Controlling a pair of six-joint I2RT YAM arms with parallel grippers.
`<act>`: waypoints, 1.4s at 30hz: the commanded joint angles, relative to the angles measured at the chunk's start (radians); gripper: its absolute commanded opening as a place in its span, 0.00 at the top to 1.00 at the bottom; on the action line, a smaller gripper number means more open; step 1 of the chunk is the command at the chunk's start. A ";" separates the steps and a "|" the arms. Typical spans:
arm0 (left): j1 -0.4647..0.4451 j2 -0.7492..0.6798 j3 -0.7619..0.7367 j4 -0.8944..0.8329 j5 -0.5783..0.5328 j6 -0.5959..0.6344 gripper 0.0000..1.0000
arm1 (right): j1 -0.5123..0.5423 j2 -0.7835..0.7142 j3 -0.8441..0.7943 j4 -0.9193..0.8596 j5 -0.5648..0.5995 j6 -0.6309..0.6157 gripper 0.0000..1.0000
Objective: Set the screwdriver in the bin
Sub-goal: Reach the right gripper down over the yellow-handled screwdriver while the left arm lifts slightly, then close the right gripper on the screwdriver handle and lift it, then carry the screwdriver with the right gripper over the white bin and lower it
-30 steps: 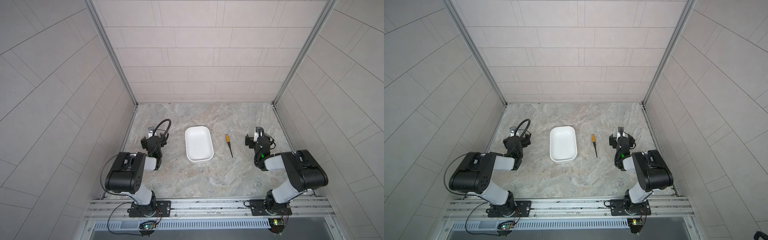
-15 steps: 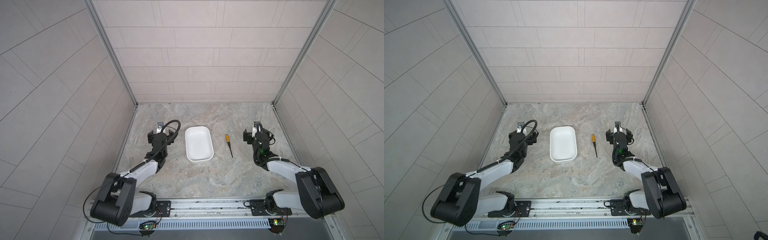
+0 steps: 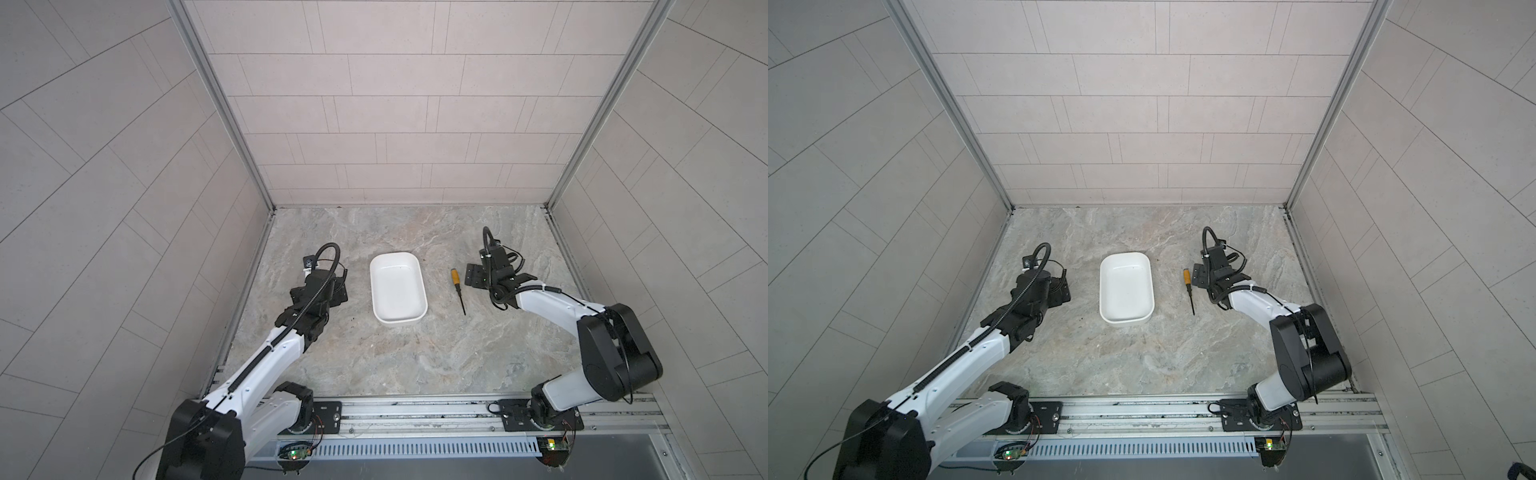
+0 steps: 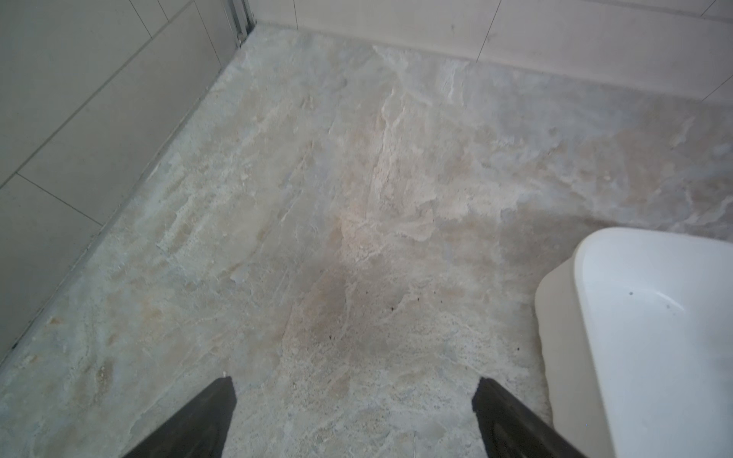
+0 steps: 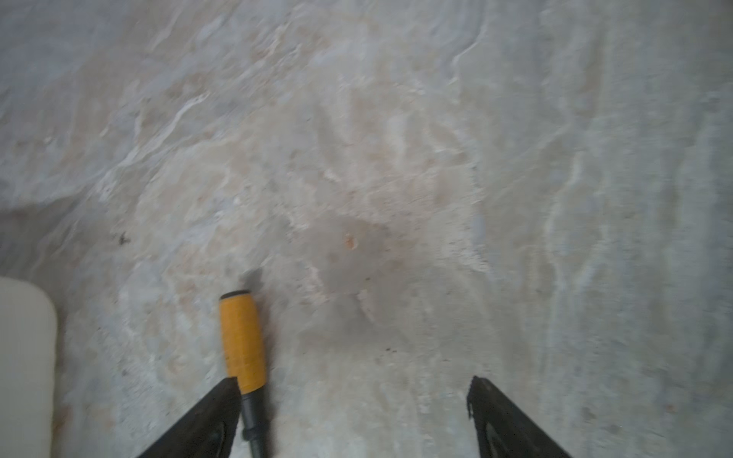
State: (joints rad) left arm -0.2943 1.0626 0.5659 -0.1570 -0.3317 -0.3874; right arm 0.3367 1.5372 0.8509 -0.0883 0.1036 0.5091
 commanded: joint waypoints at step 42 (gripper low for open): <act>0.069 0.174 0.035 -0.049 -0.003 -0.145 0.00 | 0.395 0.122 0.378 -0.269 -0.036 0.099 1.00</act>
State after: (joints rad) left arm -0.2310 1.2335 0.5720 -0.1795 -0.3176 -0.5201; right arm 0.7101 1.6035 1.1744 -0.3553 0.0666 0.5743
